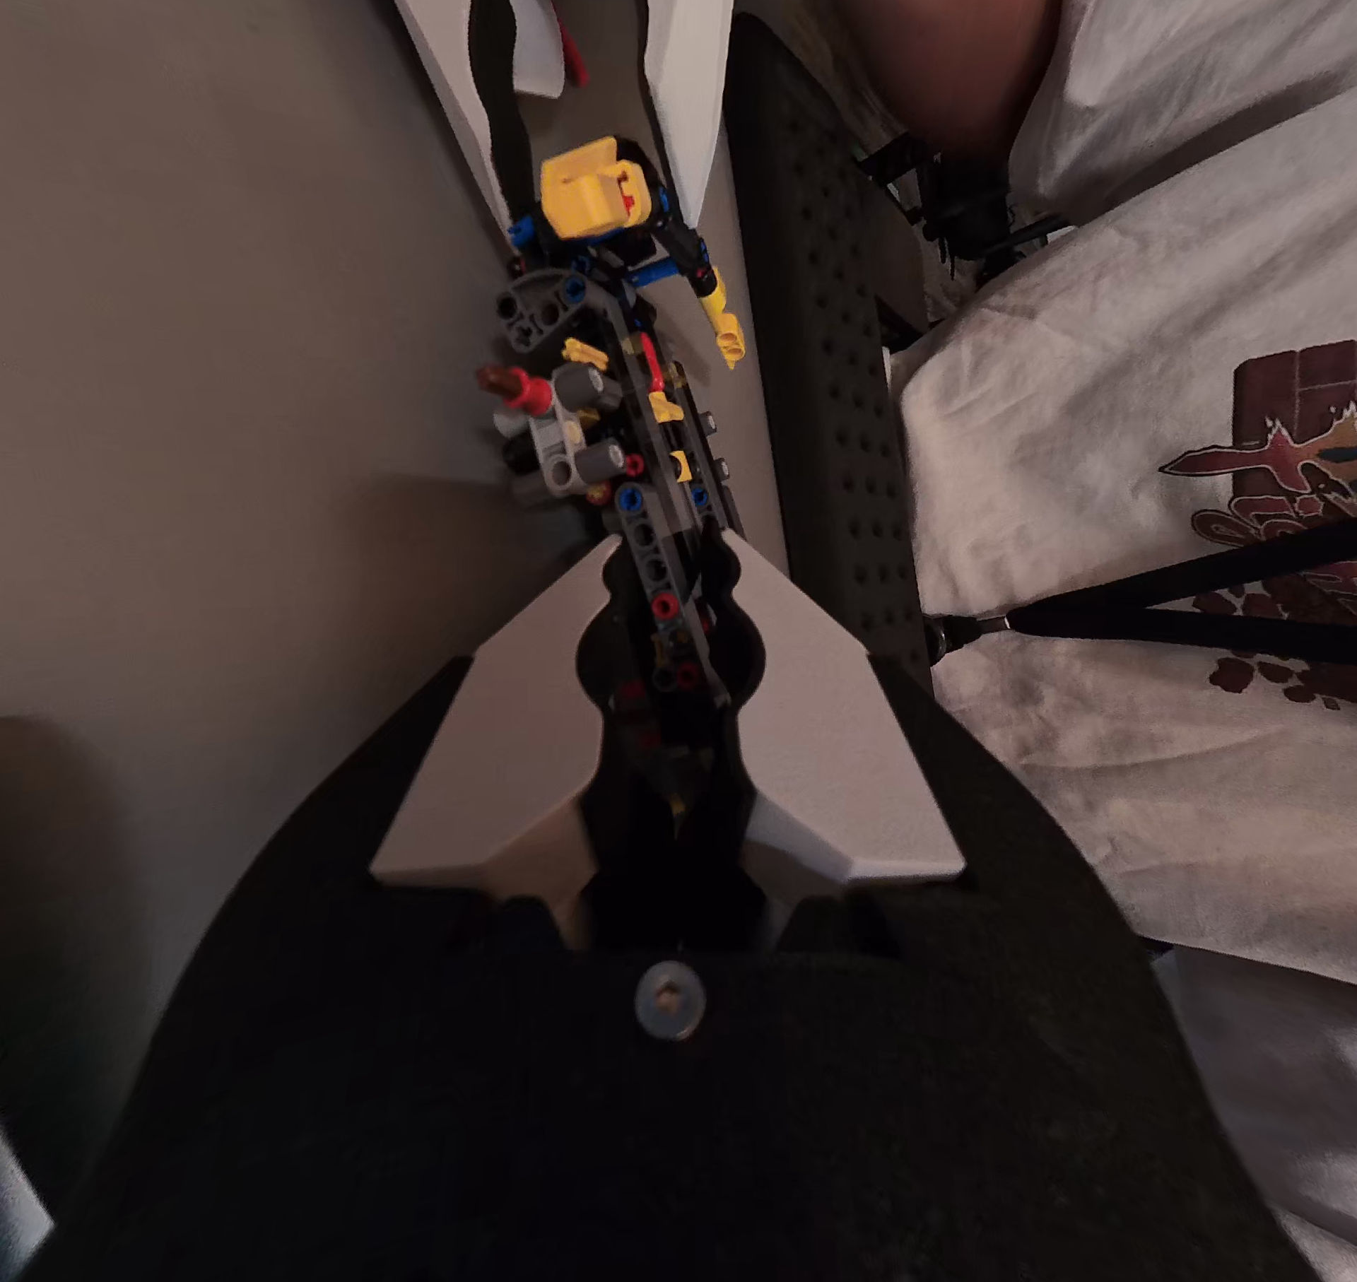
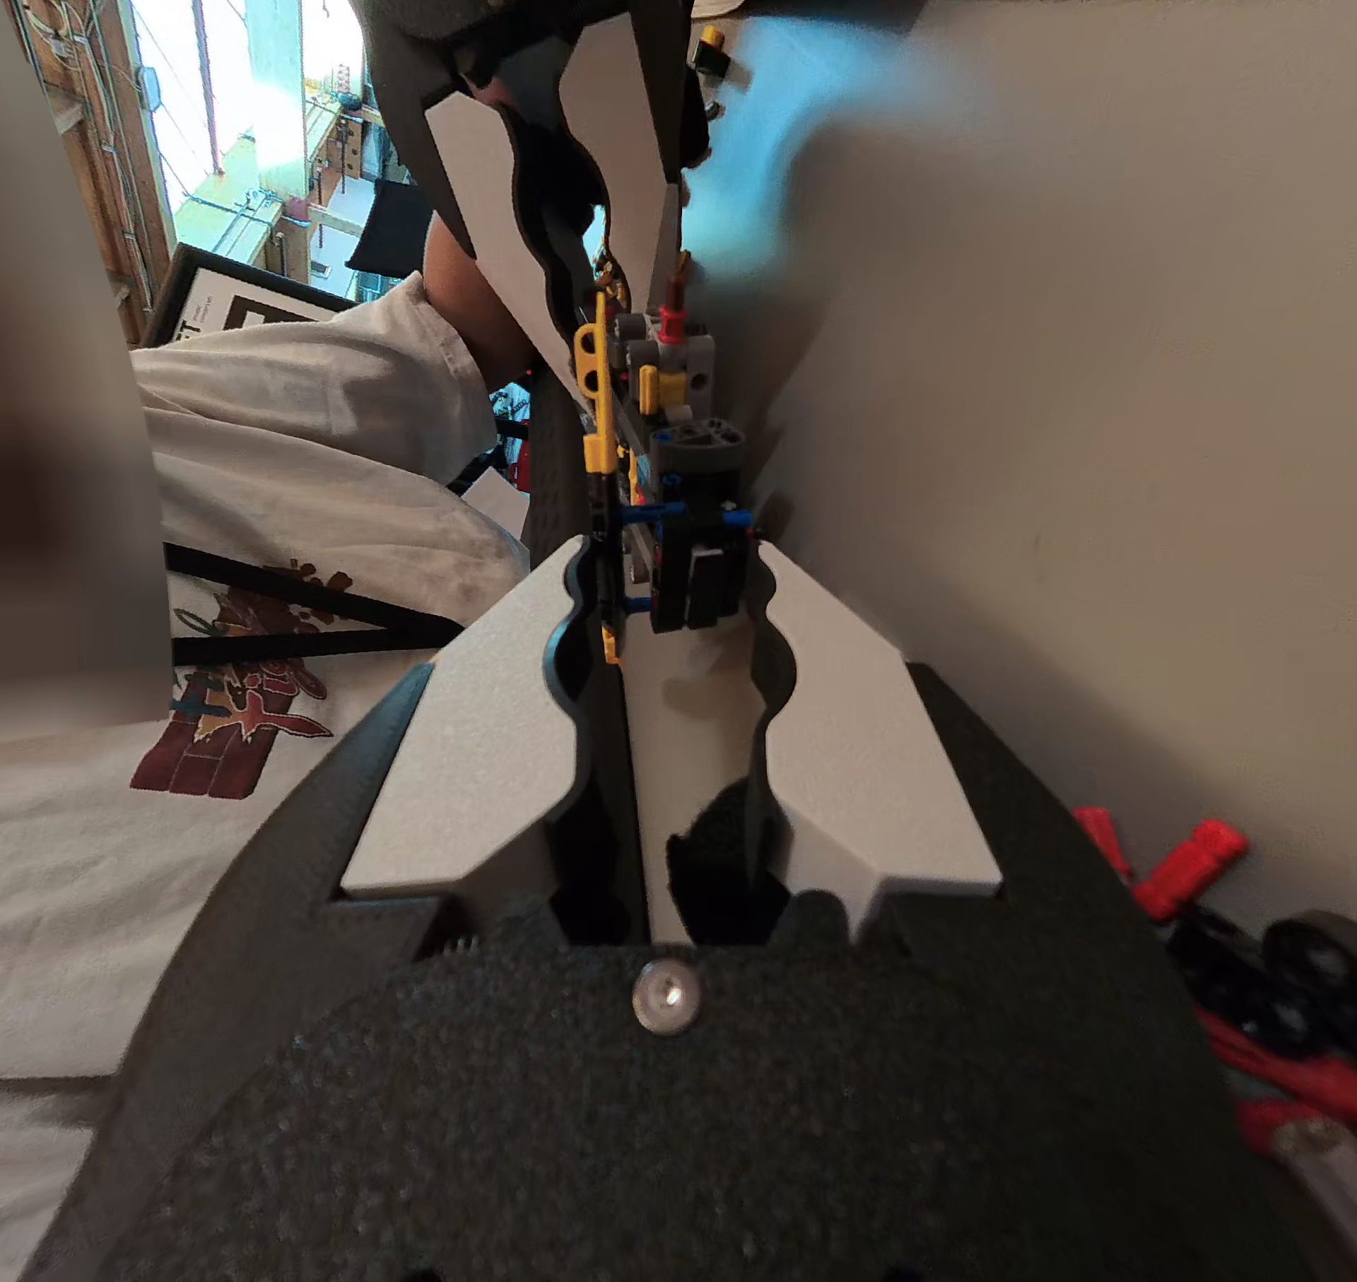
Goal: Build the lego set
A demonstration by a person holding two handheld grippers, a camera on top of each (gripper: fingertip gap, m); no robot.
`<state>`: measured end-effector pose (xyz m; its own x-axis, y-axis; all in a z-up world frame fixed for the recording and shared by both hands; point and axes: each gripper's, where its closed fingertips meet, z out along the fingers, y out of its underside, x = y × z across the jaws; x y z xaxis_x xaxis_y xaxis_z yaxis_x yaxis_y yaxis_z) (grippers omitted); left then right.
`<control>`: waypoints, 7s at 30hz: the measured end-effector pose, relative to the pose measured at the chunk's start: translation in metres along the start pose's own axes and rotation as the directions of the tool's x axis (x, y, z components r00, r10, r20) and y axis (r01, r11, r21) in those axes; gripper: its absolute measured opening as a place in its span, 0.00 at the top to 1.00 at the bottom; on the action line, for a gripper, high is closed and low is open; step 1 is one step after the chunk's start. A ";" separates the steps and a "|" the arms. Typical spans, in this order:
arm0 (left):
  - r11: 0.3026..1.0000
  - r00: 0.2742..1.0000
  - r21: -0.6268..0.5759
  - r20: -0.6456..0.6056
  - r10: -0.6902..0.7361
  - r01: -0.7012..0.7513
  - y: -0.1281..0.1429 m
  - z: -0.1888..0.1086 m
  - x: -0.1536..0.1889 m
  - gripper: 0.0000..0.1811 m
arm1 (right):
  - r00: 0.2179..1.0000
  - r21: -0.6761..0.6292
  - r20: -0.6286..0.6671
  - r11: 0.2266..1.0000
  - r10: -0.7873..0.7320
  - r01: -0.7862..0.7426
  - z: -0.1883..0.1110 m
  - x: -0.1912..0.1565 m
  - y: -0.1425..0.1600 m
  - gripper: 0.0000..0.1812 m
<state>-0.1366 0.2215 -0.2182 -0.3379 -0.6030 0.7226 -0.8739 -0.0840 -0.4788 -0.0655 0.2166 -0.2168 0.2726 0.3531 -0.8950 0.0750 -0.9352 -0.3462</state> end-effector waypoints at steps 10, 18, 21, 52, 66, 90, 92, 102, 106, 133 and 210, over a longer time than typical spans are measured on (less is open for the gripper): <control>1.000 1.000 -0.016 -0.002 0.004 -0.004 0.001 0.001 0.000 0.92 | 1.000 -0.033 -0.016 0.999 0.010 -0.011 0.002 0.002 0.003 0.79; 1.000 1.000 -0.015 -0.001 0.020 -0.020 0.000 0.002 0.000 0.92 | 1.000 -0.034 -0.005 0.999 -0.005 0.005 0.001 0.000 0.004 0.79; 1.000 1.000 -0.018 -0.011 0.015 -0.015 0.000 0.002 -0.001 0.92 | 1.000 -0.034 -0.014 0.999 0.001 -0.001 0.001 0.002 0.005 0.79; 0.999 0.999 0.021 -0.038 0.033 -0.032 -0.002 0.000 0.001 0.93 | 0.974 -0.088 -0.135 0.981 -0.183 0.172 -0.004 0.005 -0.005 0.71; 0.999 0.998 0.022 -0.047 0.039 -0.038 -0.003 0.000 0.005 0.95 | 0.920 -0.220 -0.024 0.900 -0.391 0.377 0.000 -0.009 -0.006 0.76; 0.999 0.997 0.022 0.075 0.028 -0.030 -0.008 -0.005 -0.010 0.86 | 0.976 -0.349 0.090 0.911 -0.200 0.219 0.003 -0.001 0.004 0.83; 0.996 0.980 0.087 0.200 -0.009 -0.009 -0.015 -0.026 -0.016 0.80 | 0.979 -0.323 0.091 0.925 -0.180 0.200 0.004 -0.002 0.003 0.83; 0.886 0.856 0.464 0.452 -0.251 0.015 0.016 0.017 0.085 0.84 | 0.999 -0.101 -0.038 0.994 0.035 -0.039 0.013 -0.009 0.021 0.82; 0.816 0.859 0.563 0.349 -0.375 0.128 0.019 0.072 0.102 0.84 | 0.992 0.039 -0.079 0.995 0.094 -0.091 0.024 -0.019 0.037 0.82; 0.722 0.860 0.641 0.187 -0.474 0.259 0.047 0.068 0.079 0.94 | 0.974 0.021 0.041 0.975 0.221 -0.222 0.078 -0.048 0.067 0.82; 0.313 0.708 0.697 -0.392 -0.587 0.645 0.026 0.038 0.069 0.81 | 0.922 0.072 0.221 0.937 0.319 -0.342 0.077 -0.060 0.050 0.88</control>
<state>-0.1694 0.1473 -0.2002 0.1370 -0.0672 0.9883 -0.2479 -0.9683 -0.0315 -0.1516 0.1506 -0.2020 0.0636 0.0331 -0.9974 -0.0915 -0.9950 -0.0389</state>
